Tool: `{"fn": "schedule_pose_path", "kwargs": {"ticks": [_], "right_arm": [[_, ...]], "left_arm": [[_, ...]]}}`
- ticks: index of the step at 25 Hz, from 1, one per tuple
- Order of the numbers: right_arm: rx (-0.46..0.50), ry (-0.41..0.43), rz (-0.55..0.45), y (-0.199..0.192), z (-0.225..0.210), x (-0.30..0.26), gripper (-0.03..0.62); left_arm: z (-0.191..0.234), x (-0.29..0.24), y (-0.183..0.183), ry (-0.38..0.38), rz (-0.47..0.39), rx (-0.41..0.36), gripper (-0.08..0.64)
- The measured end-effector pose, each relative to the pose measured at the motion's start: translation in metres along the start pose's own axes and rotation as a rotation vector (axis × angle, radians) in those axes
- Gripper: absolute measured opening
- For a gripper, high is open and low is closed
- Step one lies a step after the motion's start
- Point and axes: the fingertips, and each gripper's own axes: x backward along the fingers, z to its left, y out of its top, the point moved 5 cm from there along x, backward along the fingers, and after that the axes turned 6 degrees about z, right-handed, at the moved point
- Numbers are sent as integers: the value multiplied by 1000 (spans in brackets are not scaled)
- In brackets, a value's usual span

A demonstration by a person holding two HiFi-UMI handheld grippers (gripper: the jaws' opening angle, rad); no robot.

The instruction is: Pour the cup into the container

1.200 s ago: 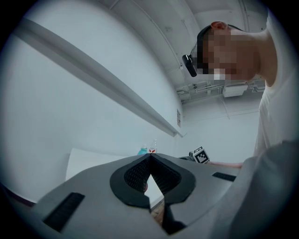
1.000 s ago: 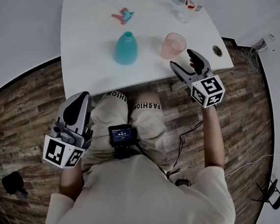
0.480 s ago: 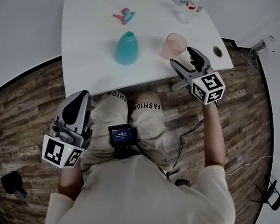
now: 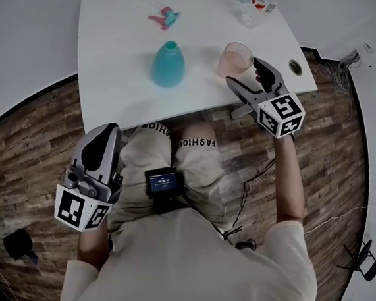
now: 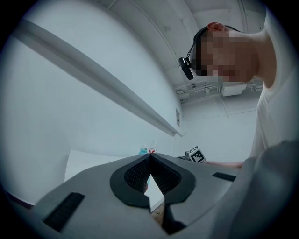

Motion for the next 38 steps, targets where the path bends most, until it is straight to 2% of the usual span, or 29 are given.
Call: {"fn": "schedule_pose_path", "kwargs": {"ticks": [7, 20, 35, 38], "right_arm": [[-4, 55, -18, 4, -5, -11, 399], [40, 73, 14, 4, -15, -30, 400], [93, 27, 30, 8, -7, -34, 387], [65, 17, 22, 16, -9, -29, 383]], "left_arm": [[5, -17, 1, -12, 12, -4, 12], [14, -28, 8, -31, 49, -11, 12], [29, -16, 17, -25, 53, -20, 12], [29, -16, 18, -26, 53, -20, 11]]}}
